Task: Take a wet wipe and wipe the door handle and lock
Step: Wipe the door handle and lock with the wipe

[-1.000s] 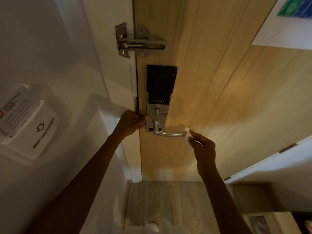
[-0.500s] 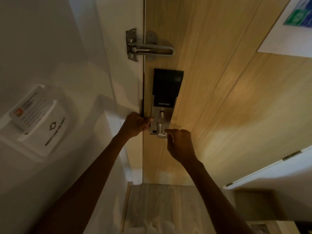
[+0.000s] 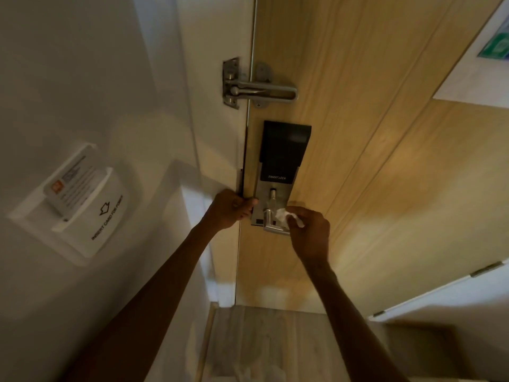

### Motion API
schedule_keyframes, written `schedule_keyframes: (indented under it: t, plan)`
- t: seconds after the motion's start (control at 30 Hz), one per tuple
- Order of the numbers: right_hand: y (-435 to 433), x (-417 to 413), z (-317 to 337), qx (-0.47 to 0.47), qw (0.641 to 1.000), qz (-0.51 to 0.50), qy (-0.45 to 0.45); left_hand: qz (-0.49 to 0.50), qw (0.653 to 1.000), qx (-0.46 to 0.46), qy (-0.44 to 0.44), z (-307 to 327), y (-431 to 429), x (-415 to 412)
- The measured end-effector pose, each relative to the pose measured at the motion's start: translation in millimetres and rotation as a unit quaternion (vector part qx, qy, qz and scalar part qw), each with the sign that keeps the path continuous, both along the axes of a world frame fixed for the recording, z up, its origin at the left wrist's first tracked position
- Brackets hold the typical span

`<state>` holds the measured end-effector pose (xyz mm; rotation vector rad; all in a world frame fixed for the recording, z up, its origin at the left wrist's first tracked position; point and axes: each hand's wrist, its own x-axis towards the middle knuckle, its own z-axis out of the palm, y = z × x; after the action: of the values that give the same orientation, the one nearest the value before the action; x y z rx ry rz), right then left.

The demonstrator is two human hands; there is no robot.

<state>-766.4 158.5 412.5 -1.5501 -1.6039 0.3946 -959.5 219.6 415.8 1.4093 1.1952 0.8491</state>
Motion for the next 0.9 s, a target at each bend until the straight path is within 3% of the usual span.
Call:
schedule_keyframes:
  t: [0.17, 0.37, 0.47, 0.57, 0.67, 0.9]
  plan:
    - [-3, -39, -14, -0.015, 0.999, -0.029, -0.003, -0.023, 0.999, 0.019, 0.019, 0, -1, -5]
    - [-6, -8, -5, -0.041, 0.998, 0.047, -0.033, -0.001, 1.0, 0.007, 0.014, -1, 0, -3]
    - [4, -11, -2, -0.069, 0.997, 0.004, -0.017, -0.007, 1.0, 0.001, 0.002, 1, -1, -2]
    - [2, -33, -5, -0.032, 0.999, -0.032, 0.002, -0.016, 1.0, -0.003, -0.002, 2, -1, -1]
    - [-16, -33, -7, 0.003, 1.0, 0.01, 0.012, -0.018, 1.0, 0.002, 0.011, 1, -2, -2]
    - [-24, -15, -9, 0.006, 0.991, 0.108, -0.084, -0.063, 0.996, -0.051, -0.027, -6, 4, -14]
